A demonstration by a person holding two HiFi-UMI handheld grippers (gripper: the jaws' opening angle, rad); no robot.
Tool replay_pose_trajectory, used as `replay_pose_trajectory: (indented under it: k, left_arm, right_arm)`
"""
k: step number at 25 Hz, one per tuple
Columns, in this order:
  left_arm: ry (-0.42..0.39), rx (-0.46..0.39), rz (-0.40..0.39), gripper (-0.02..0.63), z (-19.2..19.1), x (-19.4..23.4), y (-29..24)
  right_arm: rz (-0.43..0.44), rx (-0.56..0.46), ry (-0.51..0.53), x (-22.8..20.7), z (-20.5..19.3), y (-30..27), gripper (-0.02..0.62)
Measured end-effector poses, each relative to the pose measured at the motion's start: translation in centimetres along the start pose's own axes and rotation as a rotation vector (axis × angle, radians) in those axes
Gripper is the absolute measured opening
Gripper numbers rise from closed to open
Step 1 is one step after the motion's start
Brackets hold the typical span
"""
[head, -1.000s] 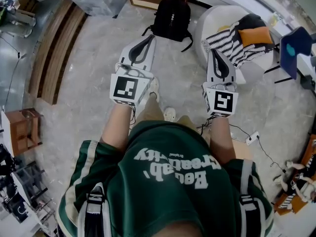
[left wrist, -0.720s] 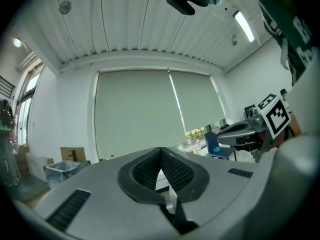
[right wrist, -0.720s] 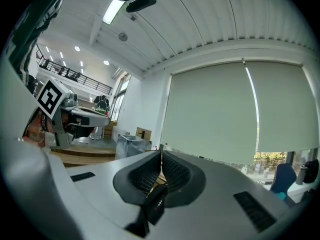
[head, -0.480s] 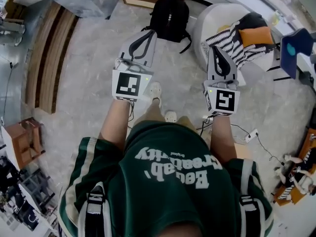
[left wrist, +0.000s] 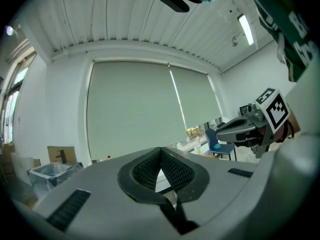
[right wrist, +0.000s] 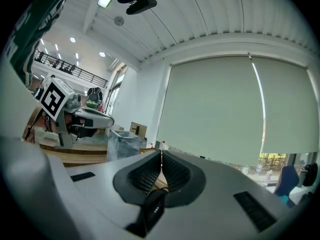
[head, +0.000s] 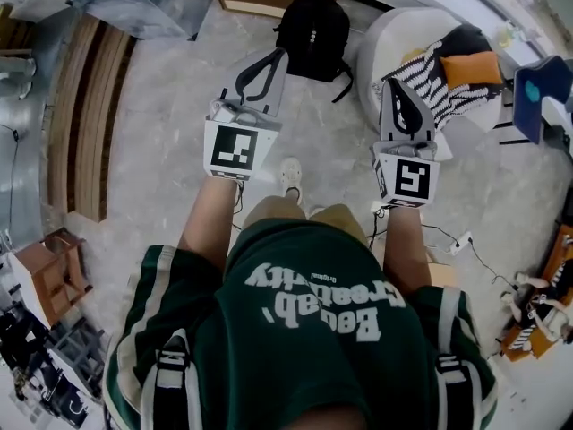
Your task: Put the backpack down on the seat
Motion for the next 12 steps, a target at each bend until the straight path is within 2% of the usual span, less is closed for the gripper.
replay_pose_trajectory:
  k: [6,12]
  left_arm:
    - [-0.008,0.011,-0.002,0.018,-1.4,3.6,-0.4]
    - [-0.009,0.042,-0.002,0.018,-2.9,4.7,-1.6]
  right_arm:
    - [-0.010,0.031,0.005,1.7,-0.5,-2.5,0.034]
    - [-0.009,0.039,-0.006,1.4,-1.1,-4.5,0.034]
Point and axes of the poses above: the fingertips, and each gripper's own axes: y backward along the fingers, x to its left, z out of its top, the point moved 9 cm from there along y, backward along the fingers, and after that the axes turned 9 degrees about -z, right-handed, at the moved point
